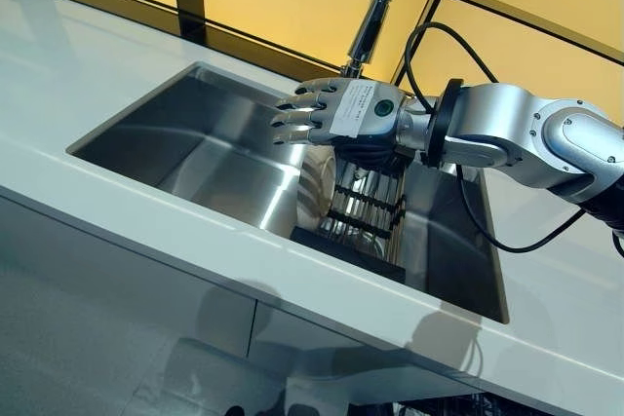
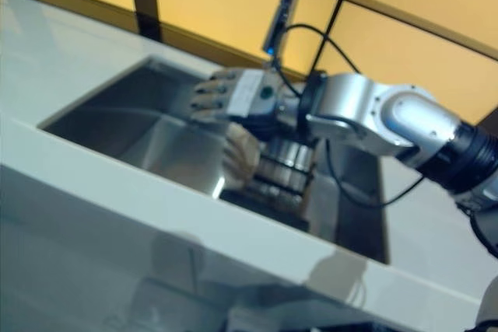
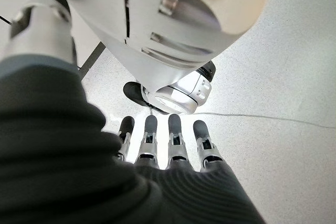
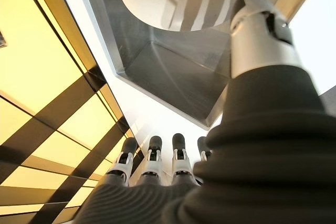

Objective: Take plates into dishwasher

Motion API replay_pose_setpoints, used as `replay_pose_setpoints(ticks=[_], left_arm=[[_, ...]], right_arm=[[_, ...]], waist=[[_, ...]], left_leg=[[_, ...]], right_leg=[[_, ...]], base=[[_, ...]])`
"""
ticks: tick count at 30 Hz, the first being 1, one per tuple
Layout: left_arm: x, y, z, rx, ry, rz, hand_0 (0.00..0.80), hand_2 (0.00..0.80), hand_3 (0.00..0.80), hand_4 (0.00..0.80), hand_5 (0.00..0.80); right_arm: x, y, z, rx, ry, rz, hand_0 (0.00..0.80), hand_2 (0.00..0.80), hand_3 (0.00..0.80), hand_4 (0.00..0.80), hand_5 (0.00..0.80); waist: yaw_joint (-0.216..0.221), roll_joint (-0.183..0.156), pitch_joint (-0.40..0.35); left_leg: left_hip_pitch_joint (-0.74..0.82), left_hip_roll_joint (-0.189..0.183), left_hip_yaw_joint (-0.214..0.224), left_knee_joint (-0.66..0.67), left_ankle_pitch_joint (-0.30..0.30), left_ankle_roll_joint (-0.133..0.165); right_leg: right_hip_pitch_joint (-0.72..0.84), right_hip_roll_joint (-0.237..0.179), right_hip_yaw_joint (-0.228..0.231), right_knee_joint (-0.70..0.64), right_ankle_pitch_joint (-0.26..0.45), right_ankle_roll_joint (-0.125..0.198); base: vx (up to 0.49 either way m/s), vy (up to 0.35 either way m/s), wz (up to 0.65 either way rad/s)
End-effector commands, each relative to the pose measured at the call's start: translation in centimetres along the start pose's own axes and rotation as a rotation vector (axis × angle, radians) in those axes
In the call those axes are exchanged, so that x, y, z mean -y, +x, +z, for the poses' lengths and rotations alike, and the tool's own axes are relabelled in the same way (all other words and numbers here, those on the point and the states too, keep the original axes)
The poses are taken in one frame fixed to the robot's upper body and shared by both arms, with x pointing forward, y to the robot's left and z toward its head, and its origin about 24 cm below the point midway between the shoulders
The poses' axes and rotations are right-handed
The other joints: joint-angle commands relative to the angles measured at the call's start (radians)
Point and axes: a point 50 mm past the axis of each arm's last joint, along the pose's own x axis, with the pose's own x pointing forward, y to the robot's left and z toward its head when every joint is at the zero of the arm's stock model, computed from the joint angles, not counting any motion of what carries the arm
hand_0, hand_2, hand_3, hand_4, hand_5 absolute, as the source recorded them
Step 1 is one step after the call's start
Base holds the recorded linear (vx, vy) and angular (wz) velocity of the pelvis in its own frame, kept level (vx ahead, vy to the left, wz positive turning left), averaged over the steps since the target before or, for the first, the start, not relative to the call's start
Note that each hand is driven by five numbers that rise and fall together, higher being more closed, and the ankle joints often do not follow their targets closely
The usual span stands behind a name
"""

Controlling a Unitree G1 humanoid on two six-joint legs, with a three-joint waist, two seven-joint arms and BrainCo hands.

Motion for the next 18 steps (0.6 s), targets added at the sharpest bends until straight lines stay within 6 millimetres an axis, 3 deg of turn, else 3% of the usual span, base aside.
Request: replay_pose_setpoints(ticks=[1, 18], left_arm=[[0.2, 0.0, 0.9, 0.017, -0.006, -0.013, 0.000, 0.000, 0.000, 0.000, 0.000], [0.2, 0.0, 1.9, 0.056, -0.013, -0.017, 0.000, 0.000, 0.000, 0.000, 0.000]], right_arm=[[2.1, -0.2, -1.6, -0.085, -0.068, -0.038, 0.000, 0.000, 0.000, 0.000, 0.000], [2.4, 0.5, -1.5, -0.087, -0.093, -0.008, 0.000, 0.000, 0.000, 0.000, 0.000]], waist=[[0.018, -0.016, 0.019], [0.025, -0.017, 0.066]], left_leg=[[-0.003, 0.007, 0.040, -0.005, -0.027, -0.018], [-0.035, 0.006, 0.024, -0.005, -0.020, -0.019]], right_leg=[[-0.010, -0.022, -0.004, -0.002, 0.049, 0.079], [-0.038, -0.023, -0.006, -0.002, 0.054, 0.077]], base=[[0.000, 0.000, 0.00], [-0.008, -0.005, 0.03]])
